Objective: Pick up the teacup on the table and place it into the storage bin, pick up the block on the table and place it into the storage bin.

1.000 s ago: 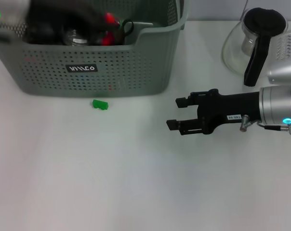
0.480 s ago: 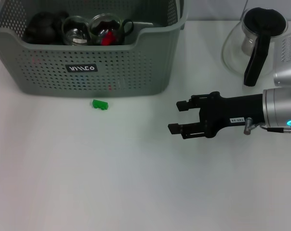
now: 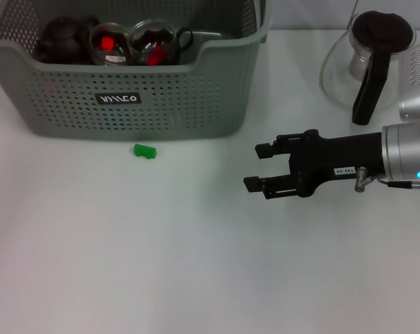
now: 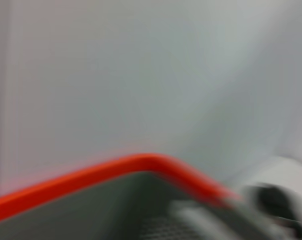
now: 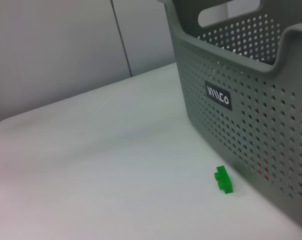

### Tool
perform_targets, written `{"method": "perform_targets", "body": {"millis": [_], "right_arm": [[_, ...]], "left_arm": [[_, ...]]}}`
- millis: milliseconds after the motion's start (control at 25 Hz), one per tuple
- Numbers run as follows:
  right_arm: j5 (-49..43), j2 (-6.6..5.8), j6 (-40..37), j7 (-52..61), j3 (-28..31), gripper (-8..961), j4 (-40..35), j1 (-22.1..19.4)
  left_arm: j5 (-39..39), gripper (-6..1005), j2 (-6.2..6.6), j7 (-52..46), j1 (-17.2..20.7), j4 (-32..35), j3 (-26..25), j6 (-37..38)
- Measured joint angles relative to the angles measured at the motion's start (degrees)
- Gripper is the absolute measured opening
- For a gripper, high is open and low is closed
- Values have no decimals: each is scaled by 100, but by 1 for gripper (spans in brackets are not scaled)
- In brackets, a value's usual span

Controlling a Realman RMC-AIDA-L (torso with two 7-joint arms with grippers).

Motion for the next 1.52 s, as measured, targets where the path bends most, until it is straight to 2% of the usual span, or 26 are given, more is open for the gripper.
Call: {"method": "perform_targets", "body": {"millis": [40,120,240,320,440,520,600,760,960,1160,1520], "right_arm": [[4,-1,16,-4,0,766,-1,0],[10,-5,38,-11,19,766,-7,-1],[4,-10,75,-25,83,766,-10,-13],[-6,-12,87,-29,121,766,-9,-23],[-12,-22,110,-31,169,766,-3,-31],[-13,-27,112,-31,187,765,-1,-35],[-14,-31,112,-31,198,765,-2,-39],[-16,-41,146,-31,212,765,-22,-12],[-17,-89,184,-31,212,765,-18,61],[-17,-113,214,-29,210,766,-42,83],[-16,-112,244,47,209,765,-30,151]], "left_arm": [[-140,591,-20,94,57,101,1,188],[-705,651,-147,542,381,607,10,1000],[-1112,766,-343,1031,698,1105,24,1970],[-1154,842,-479,1254,833,1268,50,2567],[-1132,916,-562,1374,1024,1121,256,2850],[-1110,965,-557,1393,1168,820,482,2745],[-995,964,-541,1406,1271,323,688,2461],[-624,961,-550,1488,1298,-567,773,1716],[-183,961,-532,1833,1306,-1236,832,952],[207,961,-542,2367,1272,-1381,916,825],[902,962,-523,2718,1113,-1354,1736,267]]}}
